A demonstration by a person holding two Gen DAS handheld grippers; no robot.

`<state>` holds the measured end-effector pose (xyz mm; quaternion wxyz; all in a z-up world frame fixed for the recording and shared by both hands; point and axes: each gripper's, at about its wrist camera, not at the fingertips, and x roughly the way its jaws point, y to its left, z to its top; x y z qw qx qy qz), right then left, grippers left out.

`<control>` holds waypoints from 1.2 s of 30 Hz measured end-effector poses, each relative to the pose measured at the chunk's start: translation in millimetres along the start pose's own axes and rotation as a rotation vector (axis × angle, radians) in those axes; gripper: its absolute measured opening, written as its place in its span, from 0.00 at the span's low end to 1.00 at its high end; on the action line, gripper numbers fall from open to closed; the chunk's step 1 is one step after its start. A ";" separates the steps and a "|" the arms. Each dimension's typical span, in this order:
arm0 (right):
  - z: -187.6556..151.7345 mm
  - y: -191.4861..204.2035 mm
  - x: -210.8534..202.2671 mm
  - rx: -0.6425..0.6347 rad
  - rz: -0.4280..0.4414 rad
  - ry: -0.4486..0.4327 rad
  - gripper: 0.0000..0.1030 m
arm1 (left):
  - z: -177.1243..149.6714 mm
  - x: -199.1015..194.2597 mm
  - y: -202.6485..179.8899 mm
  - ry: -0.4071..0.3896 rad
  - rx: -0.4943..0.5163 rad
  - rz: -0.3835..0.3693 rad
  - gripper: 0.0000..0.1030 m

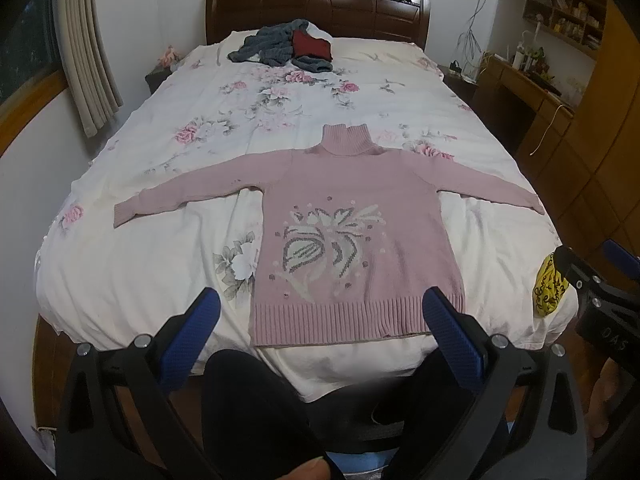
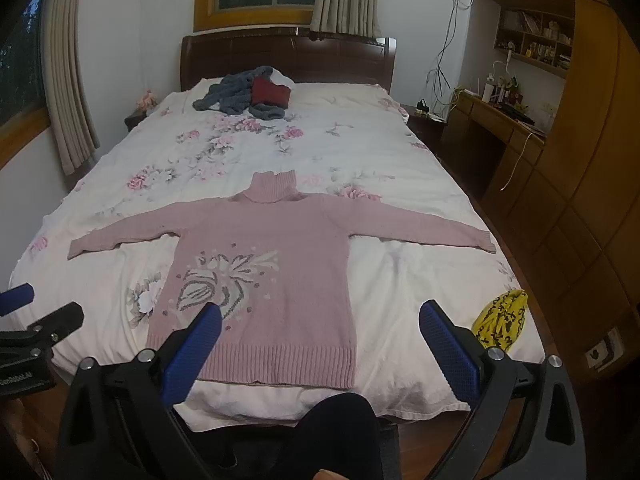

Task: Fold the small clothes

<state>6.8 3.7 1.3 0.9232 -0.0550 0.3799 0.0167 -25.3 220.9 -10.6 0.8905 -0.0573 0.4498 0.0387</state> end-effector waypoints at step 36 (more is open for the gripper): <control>-3.4 5.4 2.2 -0.001 0.006 0.007 0.97 | 3.5 -3.0 3.4 -0.016 -0.004 0.020 0.97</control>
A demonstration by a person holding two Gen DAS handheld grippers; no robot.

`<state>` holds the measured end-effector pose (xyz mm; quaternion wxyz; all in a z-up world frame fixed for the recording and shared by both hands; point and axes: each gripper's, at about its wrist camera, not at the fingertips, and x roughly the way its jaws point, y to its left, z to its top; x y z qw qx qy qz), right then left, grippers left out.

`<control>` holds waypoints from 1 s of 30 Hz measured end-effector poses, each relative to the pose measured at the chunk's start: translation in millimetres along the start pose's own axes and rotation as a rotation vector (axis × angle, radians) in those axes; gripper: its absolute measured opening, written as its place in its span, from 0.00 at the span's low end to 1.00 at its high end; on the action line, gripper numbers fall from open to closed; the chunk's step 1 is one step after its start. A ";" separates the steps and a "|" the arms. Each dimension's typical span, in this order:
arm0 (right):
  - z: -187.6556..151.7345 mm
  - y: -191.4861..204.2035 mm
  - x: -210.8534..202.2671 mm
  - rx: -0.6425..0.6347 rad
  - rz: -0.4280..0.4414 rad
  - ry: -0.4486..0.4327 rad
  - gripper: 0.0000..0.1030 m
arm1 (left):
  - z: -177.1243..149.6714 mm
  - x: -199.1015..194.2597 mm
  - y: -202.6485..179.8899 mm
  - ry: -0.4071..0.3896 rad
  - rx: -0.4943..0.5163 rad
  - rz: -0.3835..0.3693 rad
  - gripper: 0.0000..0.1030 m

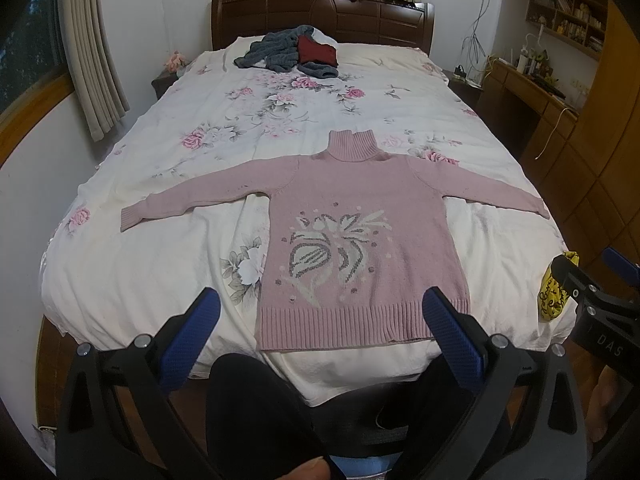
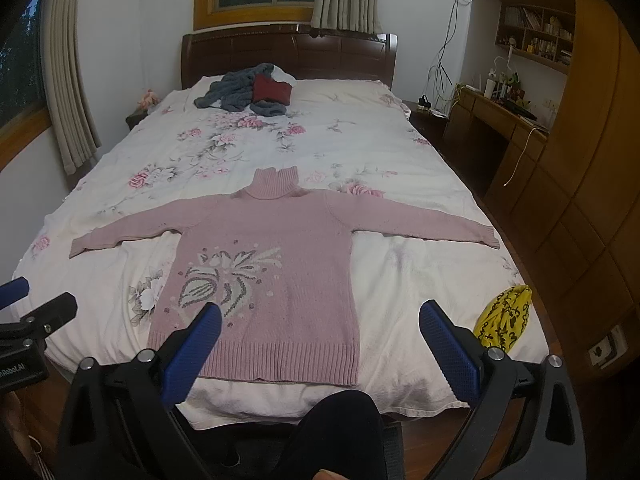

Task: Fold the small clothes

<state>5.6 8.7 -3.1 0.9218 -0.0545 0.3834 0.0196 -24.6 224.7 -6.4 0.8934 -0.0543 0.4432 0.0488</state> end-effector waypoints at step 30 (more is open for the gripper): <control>-4.7 -2.6 10.5 0.005 0.003 0.013 0.97 | 1.0 2.7 2.6 0.008 0.000 0.001 0.97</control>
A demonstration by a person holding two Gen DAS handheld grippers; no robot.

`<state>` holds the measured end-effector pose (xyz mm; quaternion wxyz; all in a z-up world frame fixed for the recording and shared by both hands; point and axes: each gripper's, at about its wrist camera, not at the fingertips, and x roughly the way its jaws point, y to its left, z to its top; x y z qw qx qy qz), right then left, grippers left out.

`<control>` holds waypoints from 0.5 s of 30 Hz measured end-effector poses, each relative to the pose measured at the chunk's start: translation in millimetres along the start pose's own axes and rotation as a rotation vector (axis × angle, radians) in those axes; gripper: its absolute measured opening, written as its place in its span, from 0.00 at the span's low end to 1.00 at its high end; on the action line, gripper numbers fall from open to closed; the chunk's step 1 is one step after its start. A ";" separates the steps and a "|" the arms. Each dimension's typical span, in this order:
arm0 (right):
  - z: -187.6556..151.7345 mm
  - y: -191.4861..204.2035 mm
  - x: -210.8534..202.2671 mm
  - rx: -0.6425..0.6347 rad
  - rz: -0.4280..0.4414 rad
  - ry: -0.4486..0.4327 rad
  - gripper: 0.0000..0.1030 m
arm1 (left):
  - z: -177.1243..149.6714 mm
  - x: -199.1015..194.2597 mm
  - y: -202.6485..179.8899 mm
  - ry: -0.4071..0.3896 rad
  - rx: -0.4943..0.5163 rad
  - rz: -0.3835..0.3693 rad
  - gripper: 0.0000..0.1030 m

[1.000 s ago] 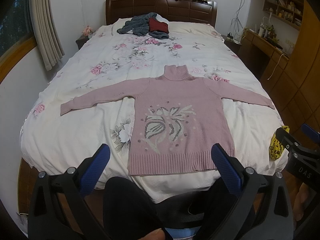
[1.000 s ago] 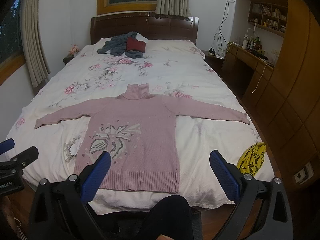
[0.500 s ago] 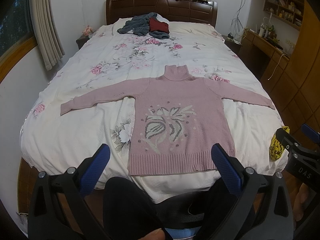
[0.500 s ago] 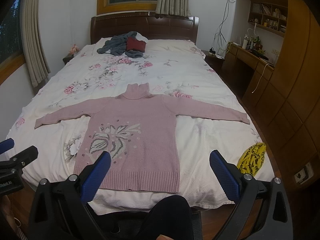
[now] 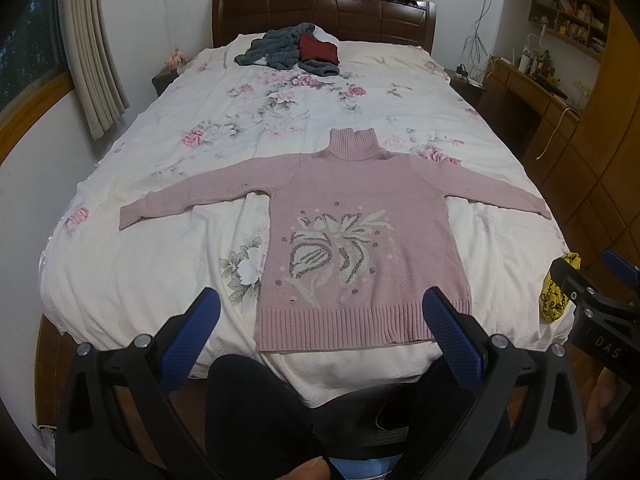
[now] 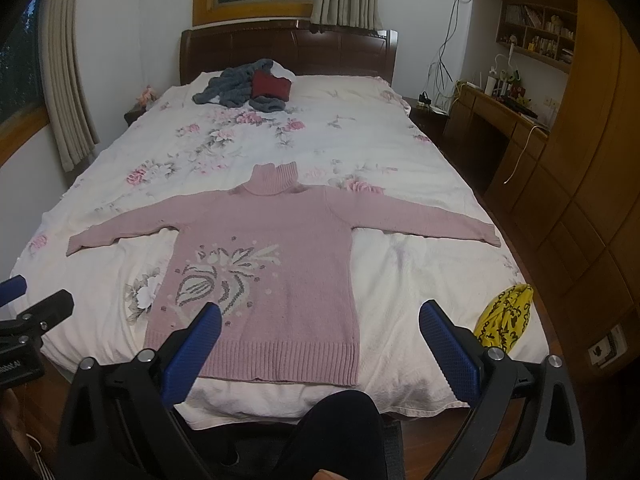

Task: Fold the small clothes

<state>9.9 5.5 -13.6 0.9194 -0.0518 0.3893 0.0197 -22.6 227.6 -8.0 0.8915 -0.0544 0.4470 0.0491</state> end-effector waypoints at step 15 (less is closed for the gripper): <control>8.0 -40.0 42.4 0.043 0.157 -0.139 0.97 | 17.3 37.4 -3.7 0.005 -0.012 0.043 0.97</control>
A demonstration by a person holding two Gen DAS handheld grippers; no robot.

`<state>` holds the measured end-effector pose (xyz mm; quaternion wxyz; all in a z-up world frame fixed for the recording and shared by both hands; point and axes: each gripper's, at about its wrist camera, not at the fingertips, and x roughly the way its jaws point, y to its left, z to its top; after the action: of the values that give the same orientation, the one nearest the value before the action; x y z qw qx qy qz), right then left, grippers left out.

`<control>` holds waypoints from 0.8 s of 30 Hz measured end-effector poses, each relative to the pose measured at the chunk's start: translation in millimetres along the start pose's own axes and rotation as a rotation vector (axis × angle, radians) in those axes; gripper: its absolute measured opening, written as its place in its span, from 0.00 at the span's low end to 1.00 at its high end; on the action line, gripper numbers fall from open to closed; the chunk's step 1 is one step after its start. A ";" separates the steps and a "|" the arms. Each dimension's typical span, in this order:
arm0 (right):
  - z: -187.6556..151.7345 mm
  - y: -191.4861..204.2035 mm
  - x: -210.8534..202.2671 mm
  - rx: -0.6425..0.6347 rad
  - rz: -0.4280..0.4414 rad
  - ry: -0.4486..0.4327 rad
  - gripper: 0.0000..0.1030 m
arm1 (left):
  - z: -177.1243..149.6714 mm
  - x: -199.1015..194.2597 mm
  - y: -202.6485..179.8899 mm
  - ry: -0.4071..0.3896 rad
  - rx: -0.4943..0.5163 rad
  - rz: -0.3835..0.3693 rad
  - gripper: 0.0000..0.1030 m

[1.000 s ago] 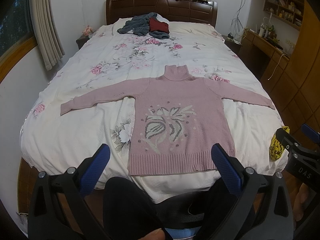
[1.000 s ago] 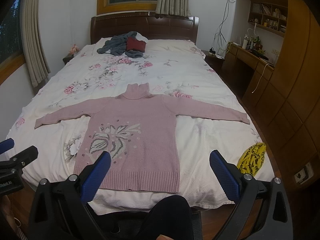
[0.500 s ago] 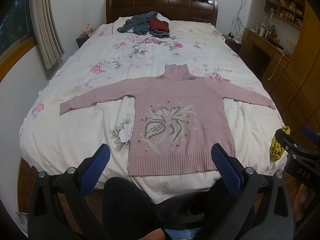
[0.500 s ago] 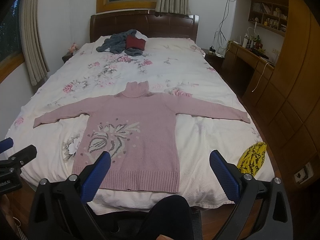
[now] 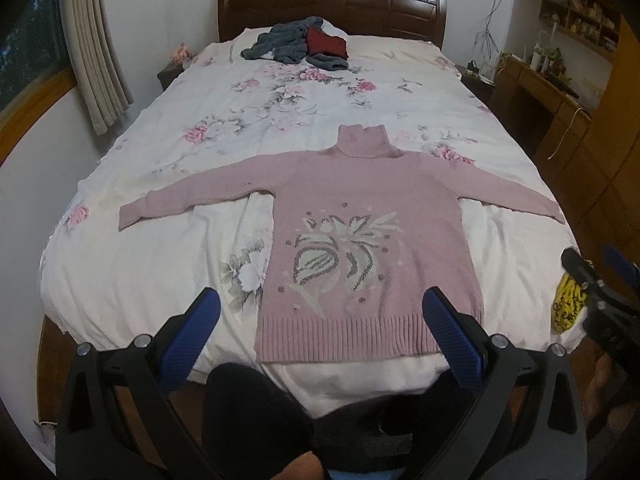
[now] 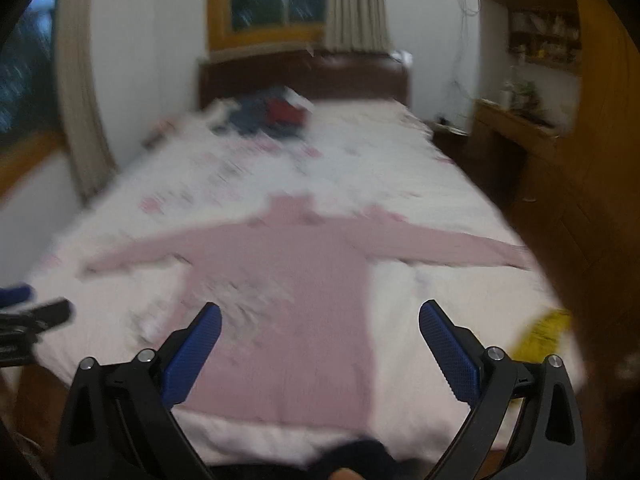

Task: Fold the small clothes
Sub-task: 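Reach the right gripper to the sweater's sleeve cuff and grasp it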

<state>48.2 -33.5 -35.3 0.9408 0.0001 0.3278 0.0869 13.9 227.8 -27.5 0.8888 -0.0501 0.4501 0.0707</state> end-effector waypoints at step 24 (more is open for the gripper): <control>-20.3 -392.8 240.6 0.804 -0.088 0.275 0.90 | 48.4 137.2 -63.4 0.090 0.100 -0.070 0.97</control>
<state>285.2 -382.2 -222.1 0.8162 0.3413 0.4577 -0.0887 143.4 183.8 -108.1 0.8710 -0.0246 0.4904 0.0150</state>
